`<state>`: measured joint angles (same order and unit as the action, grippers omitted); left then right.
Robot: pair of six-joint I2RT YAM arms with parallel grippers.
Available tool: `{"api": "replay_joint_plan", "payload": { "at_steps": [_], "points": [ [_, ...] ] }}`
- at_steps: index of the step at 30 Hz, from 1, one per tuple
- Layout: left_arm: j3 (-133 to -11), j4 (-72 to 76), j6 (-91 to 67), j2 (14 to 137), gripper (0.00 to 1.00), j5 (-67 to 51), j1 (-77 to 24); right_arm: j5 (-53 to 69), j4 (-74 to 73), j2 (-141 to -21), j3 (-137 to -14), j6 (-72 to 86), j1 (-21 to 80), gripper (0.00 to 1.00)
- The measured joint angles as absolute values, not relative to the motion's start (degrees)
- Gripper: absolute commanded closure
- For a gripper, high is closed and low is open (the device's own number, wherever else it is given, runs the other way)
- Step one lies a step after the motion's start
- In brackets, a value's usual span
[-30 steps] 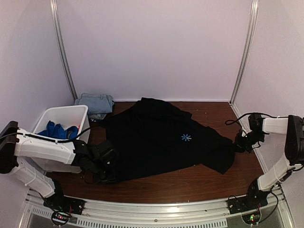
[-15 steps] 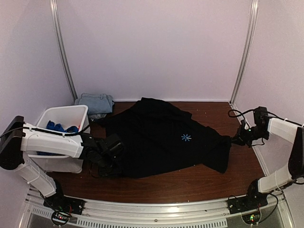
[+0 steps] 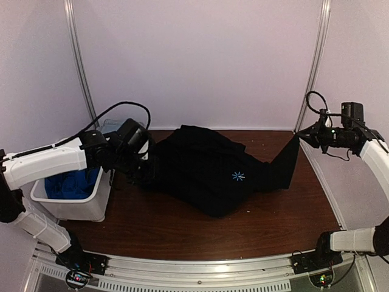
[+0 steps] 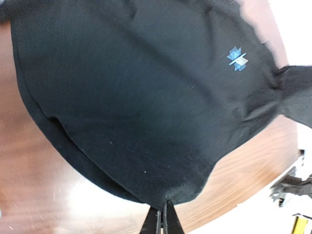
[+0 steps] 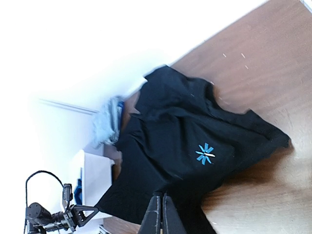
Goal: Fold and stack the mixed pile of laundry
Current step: Flatten out the crumpled T-shirt at the center of the board.
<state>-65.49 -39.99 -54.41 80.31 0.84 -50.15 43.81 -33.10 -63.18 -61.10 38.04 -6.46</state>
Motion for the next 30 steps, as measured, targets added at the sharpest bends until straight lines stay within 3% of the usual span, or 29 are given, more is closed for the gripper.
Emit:
{"api": "replay_joint_plan", "payload": {
  "at_steps": [8, 16, 30],
  "points": [
    [-85.3, -43.5, -45.4, 79.8, 1.0, -2.3, -41.9, 45.5, -31.8, -59.0, -72.6, 44.4, -6.4, 1.0],
    [-88.7, -43.7, -41.3, 79.2, 1.0, -4.5, -39.5, 48.1, -29.2, -63.7, -94.8, 52.4, -6.3, 1.0],
    [-93.8, -44.9, -38.0, 79.6, 1.0, -5.2, -39.4, 49.2, -18.7, -68.4, -96.7, 67.4, -6.3, 1.0]
  ]
}}
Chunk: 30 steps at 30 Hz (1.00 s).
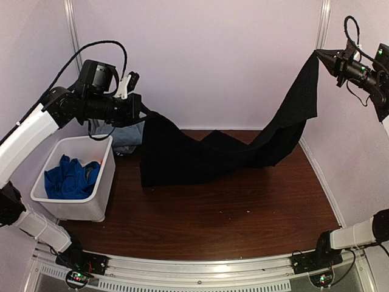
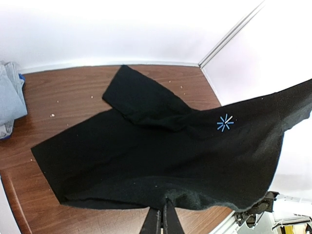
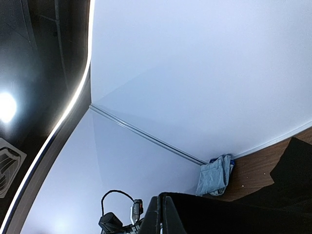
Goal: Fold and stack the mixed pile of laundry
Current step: Flatten out the crumpled T-shirt at the center of the board.
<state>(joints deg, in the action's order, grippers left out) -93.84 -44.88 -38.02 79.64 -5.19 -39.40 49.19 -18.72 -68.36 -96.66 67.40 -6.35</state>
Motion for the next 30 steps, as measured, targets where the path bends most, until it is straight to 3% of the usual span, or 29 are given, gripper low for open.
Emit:
{"api": "replay_joint_plan", "payload": {
  "at_steps": [20, 30],
  "points": [
    [-122.6, -49.9, -26.1, 83.0, 1.0, -8.1, -38.6, 55.5, -20.6, -79.5, -131.0, 60.8, -6.3, 1.0],
    [-123.7, -51.0, -24.1, 78.4, 1.0, -15.1, -42.9, 60.1, -21.3, -74.2, -135.5, 62.5, -6.6, 1.0]
  ]
}}
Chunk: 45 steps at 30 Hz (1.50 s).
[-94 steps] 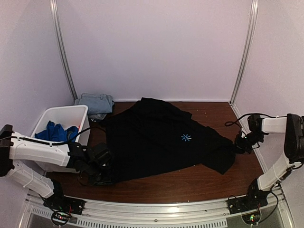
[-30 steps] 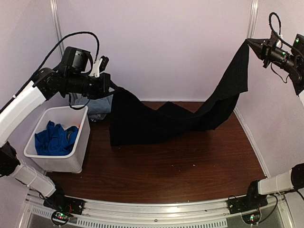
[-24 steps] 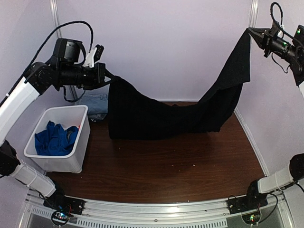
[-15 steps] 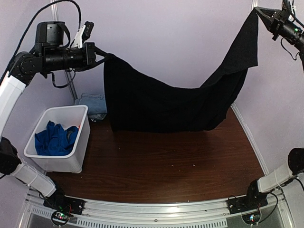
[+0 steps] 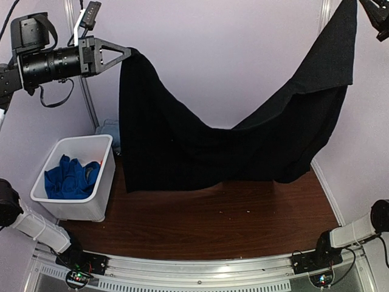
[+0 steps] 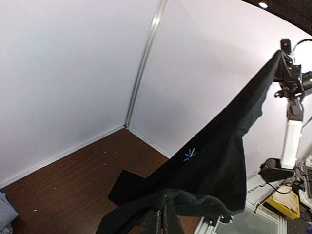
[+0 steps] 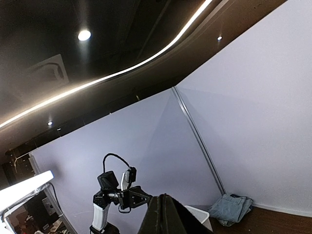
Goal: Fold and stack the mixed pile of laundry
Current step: Flatten out the crumpled T-shirt at the center of the board.
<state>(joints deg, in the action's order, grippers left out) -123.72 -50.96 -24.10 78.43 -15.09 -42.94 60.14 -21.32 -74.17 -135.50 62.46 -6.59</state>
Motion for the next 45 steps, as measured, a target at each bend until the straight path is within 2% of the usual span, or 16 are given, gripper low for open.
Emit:
{"api": "replay_joint_plan", "payload": {
  "at_steps": [5, 11, 15, 20, 24, 28, 35, 40, 45],
  "points": [
    [-121.3, -51.0, -24.5, 72.6, 1.0, -16.1, -50.7, 62.4, -16.0, -69.7, -137.2, 68.6, -8.6, 1.0],
    [-123.2, -49.2, -25.5, 70.5, 1.0, -17.0, -51.6, 63.0, -6.0, -69.2, -143.6, 75.6, -9.6, 1.0],
    [-123.9, -48.0, -25.3, 71.4, 1.0, -13.6, -51.7, 61.6, -6.8, -69.0, -142.2, 72.7, -9.7, 1.0],
    [-117.3, -46.8, -25.5, 74.0, 1.0, -4.9, -49.6, 54.9, -18.2, -68.1, -128.3, 60.6, -9.7, 1.0],
    [-103.6, -42.2, -28.4, 77.4, 1.0, -2.8, -40.1, 47.6, -27.2, -70.6, -113.4, 50.4, -9.7, 1.0],
    [-90.6, -36.8, -30.7, 83.0, 1.0, -3.2, -33.0, 42.4, -29.8, -76.8, -100.3, 43.0, -9.8, 1.0],
    [-77.0, -26.1, -33.5, 89.6, 1.0, -4.8, -31.6, 36.7, -28.9, -85.3, -77.9, 35.6, -9.4, 1.0],
    [-71.0, -22.0, -34.9, 92.9, 1.0, -6.0, -31.6, 35.2, -27.7, -85.8, -70.2, 33.2, -8.8, 1.0],
    [-69.5, -20.9, -34.8, 94.0, 1.0, -6.2, -31.5, 34.3, -25.8, -85.3, -68.6, 32.3, -8.6, 1.0]
  ]
}}
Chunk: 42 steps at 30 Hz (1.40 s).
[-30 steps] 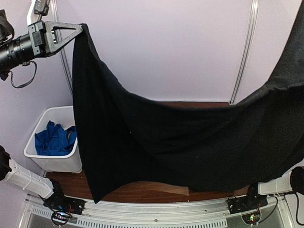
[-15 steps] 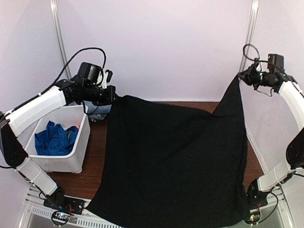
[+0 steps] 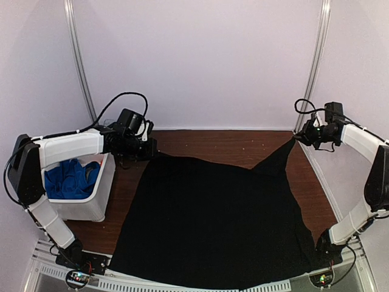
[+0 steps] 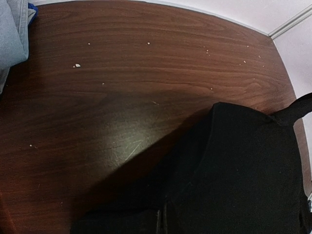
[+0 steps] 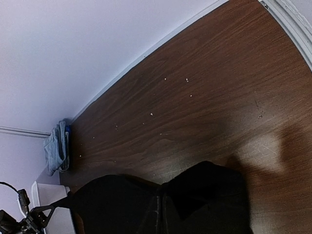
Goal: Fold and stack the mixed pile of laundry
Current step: Flatten out the crumpled T-shirt at the center of the board.
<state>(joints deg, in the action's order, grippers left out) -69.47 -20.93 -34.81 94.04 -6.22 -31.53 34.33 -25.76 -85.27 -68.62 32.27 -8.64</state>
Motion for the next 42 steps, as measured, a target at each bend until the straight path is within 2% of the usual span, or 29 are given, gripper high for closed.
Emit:
{"api": "replay_joint_plan", "payload": {
  "at_steps": [5, 8, 13, 15, 16, 17, 18, 19, 20, 21, 24, 26, 34, 37, 42],
  "points": [
    [-75.4, -21.1, -33.8, 97.6, 1.0, -6.3, -30.5, 33.8, -24.7, -86.4, -70.8, 32.1, -8.6, 1.0],
    [-82.1, -21.0, -33.6, 102.5, 1.0, -6.0, -28.8, 33.6, -21.3, -91.2, -75.2, 33.9, -8.6, 1.0],
    [-95.3, -20.8, -33.6, 113.7, 1.0, -5.4, -24.5, 34.3, -13.5, -113.0, -93.7, 38.3, -7.4, 0.98],
    [-99.9, -20.6, -33.6, 118.2, 0.99, -4.6, -23.2, 34.7, -13.2, -122.5, -103.0, 39.4, -6.7, 0.66],
    [-102.7, -20.8, -33.8, 120.8, 0.92, -3.9, -22.5, 35.1, -13.7, -128.1, -109.4, 40.1, -6.3, 0.49],
    [-104.1, -20.9, -34.0, 122.4, 0.82, -3.2, -22.1, 35.6, -13.8, -132.0, -113.7, 40.8, -6.1, 0.25],
    [-106.1, -21.6, -34.3, 124.3, 0.66, -2.3, -21.6, 36.7, -15.1, -136.5, -119.6, 41.0, -5.9, 0.04],
    [-108.0, -22.7, -34.6, 125.9, 0.49, -1.3, -21.2, 37.8, -16.2, -140.2, -124.7, 41.2, -5.7, 0.01],
    [-109.4, -23.8, -34.5, 127.1, 0.38, -0.6, -20.8, 38.7, -17.4, -142.9, -128.5, 41.3, -5.6, 0.0],
    [-110.8, -25.3, -35.0, 128.0, 0.34, 0.2, -20.4, 39.4, -18.7, -143.9, -130.2, 41.2, -5.5, 0.0],
    [-111.3, -28.9, -34.8, 127.9, 0.29, 2.3, -19.5, 39.8, -22.6, -141.3, -128.4, 39.3, -5.3, 0.0],
    [-110.3, -29.5, -34.3, 126.6, 0.29, 3.0, -19.1, 38.9, -24.3, -135.9, -122.9, 37.8, -5.4, 0.03],
    [-100.7, -29.6, -30.5, 115.4, 0.35, -1.9, -19.7, 36.2, -27.6, -106.8, -94.9, 30.1, -5.1, 0.19],
    [-96.9, -29.4, -28.9, 113.2, 0.4, -5.6, -21.3, 36.1, -28.3, -101.1, -84.6, 28.7, -4.0, 0.25],
    [-91.2, -30.3, -27.3, 112.8, 0.51, -9.4, -26.7, 36.1, -30.7, -96.2, -69.2, 28.4, -2.2, 0.26]
  ]
}}
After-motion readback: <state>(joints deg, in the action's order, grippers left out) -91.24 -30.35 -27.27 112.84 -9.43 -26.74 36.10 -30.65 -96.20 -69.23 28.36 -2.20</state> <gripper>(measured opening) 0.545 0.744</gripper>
